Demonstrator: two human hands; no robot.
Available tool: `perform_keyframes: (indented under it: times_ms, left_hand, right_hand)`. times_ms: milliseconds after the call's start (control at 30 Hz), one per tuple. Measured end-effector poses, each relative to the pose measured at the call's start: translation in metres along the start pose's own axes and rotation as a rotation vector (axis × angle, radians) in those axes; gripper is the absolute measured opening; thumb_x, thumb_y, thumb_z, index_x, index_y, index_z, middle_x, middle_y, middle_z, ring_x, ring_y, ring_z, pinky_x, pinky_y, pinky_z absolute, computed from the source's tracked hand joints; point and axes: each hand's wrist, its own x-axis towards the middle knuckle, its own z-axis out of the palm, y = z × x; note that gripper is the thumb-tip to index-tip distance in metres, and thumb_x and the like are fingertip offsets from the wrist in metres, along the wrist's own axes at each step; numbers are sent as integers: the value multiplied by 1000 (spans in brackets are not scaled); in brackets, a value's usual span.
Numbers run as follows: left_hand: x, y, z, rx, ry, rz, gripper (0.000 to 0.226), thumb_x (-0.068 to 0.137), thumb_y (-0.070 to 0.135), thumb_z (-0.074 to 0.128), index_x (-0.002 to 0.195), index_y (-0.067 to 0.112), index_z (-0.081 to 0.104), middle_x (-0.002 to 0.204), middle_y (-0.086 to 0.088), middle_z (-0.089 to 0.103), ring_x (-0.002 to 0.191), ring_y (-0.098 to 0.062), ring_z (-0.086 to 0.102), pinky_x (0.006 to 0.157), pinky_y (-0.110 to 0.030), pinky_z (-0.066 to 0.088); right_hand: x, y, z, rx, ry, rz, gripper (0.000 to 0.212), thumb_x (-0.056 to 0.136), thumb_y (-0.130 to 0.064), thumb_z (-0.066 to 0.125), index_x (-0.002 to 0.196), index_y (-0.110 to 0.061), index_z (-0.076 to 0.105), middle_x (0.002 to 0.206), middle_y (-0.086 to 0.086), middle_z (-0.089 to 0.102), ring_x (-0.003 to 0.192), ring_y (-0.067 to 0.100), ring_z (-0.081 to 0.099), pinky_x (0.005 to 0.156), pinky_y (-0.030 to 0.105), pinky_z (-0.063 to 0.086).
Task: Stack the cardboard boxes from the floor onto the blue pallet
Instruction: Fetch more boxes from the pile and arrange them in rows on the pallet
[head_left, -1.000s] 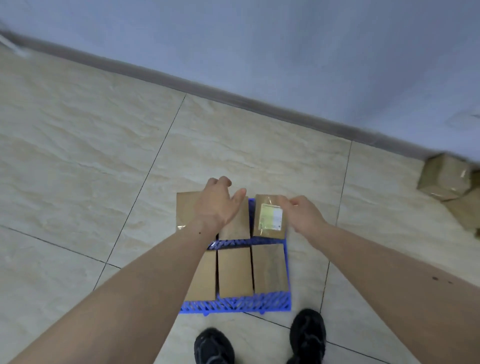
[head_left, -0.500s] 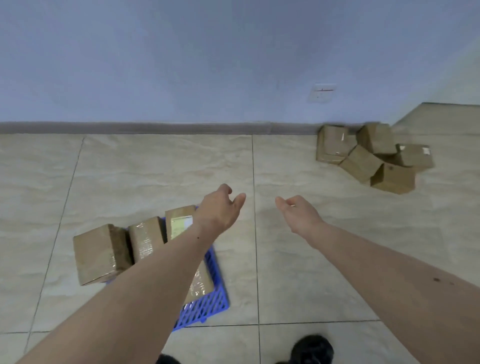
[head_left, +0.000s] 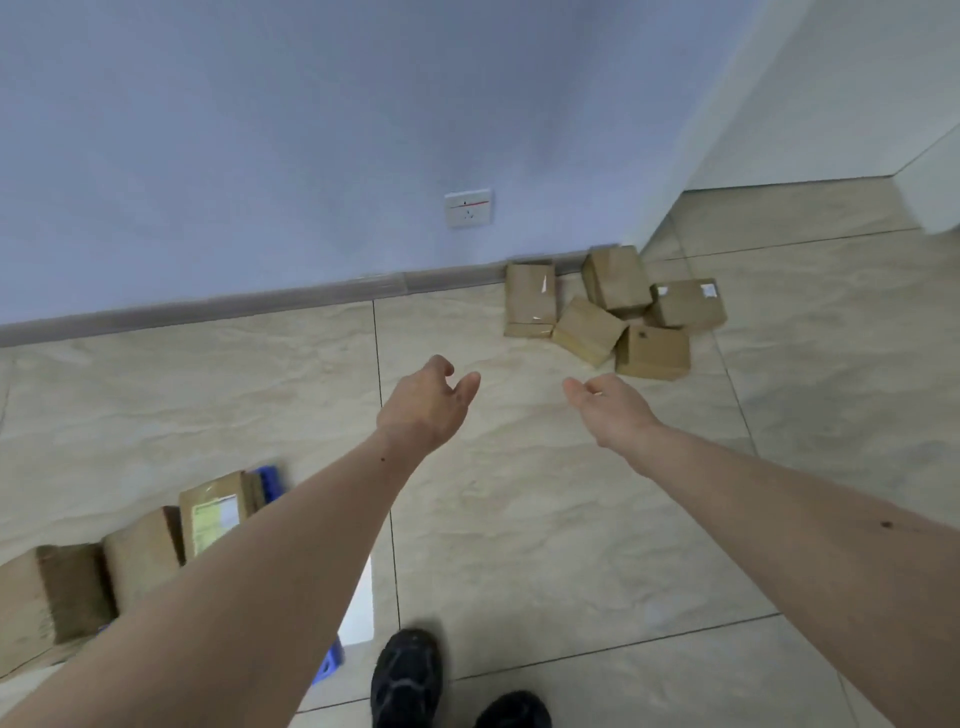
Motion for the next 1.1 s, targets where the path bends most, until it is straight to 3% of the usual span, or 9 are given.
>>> perform_keyframes:
  times_ms: [133, 233, 400, 467, 567, 667, 733, 867, 1100]
  left_hand:
    - [36, 40, 7, 11, -10, 22, 53, 94, 55, 42, 131, 17, 48, 111, 0, 66, 111, -25, 57, 94, -41, 47]
    - [71, 64, 12, 14, -16, 29, 53, 95, 55, 42, 131, 18, 48, 109, 2, 66, 109, -24, 57, 93, -42, 47]
    - [140, 93, 18, 34, -54, 20, 52, 95, 55, 42, 130, 18, 48, 109, 2, 67, 111, -25, 57, 92, -41, 48]
    - [167, 102, 19, 42, -54, 5, 51, 95, 56, 41, 129, 19, 48, 109, 3, 66, 110, -24, 57, 92, -41, 47]
    - [205, 107, 26, 64, -55, -32, 51, 94, 58, 41, 129, 22, 49, 108, 1, 67, 110, -25, 57, 93, -42, 48]
    - [238, 105, 41, 73, -68, -74, 51, 93, 59, 40, 129, 23, 48, 112, 0, 66, 110, -25, 57, 93, -43, 48]
    - [260, 102, 54, 68, -65, -84, 51, 93, 58, 40, 128, 22, 49, 115, 0, 66, 113, -25, 56, 93, -42, 47]
    - [305, 91, 89, 90, -52, -88, 51, 95, 56, 40, 130, 19, 48, 123, 0, 61, 118, -24, 52, 91, -40, 45]
    - [383, 63, 157, 37, -51, -180, 61, 96, 58, 36, 139, 15, 41, 134, -9, 49, 123, -29, 48, 98, -45, 42]
  right_hand:
    - [34, -1, -37, 55, 28, -1, 39, 96, -52, 41, 92, -14, 51, 86, 4, 49, 82, 25, 48, 73, 37, 38]
    - [68, -9, -58, 75, 46, -10, 36, 95, -47, 44, 74, -17, 45, 73, 3, 44, 76, 25, 45, 69, 38, 36]
    - [131, -32, -89, 56, 30, 33, 40, 97, -47, 43, 117, -14, 56, 111, 8, 57, 104, 30, 55, 92, 42, 46]
    - [158, -41, -97, 23, 22, 45, 38, 97, -48, 42, 118, -17, 51, 117, 7, 53, 108, 28, 52, 93, 41, 43]
    - [199, -47, -97, -48, 26, 34, 31, 96, -49, 42, 104, -19, 44, 106, 5, 48, 95, 25, 49, 82, 38, 41]
    - [239, -50, -90, -152, 21, 17, 41, 90, -57, 41, 97, -17, 45, 109, 9, 51, 98, 28, 51, 79, 38, 40]
    - [265, -51, -87, -240, 1, 5, 53, 91, -59, 39, 112, -13, 54, 125, 11, 51, 114, 33, 49, 92, 43, 43]
    - [318, -53, -75, -383, -30, -21, 69, 93, -61, 39, 142, -13, 42, 145, 9, 41, 133, 33, 38, 108, 48, 34]
    - [419, -32, -21, -575, -77, -42, 86, 87, -72, 33, 145, -8, 41, 149, 13, 36, 135, 35, 30, 109, 46, 27]
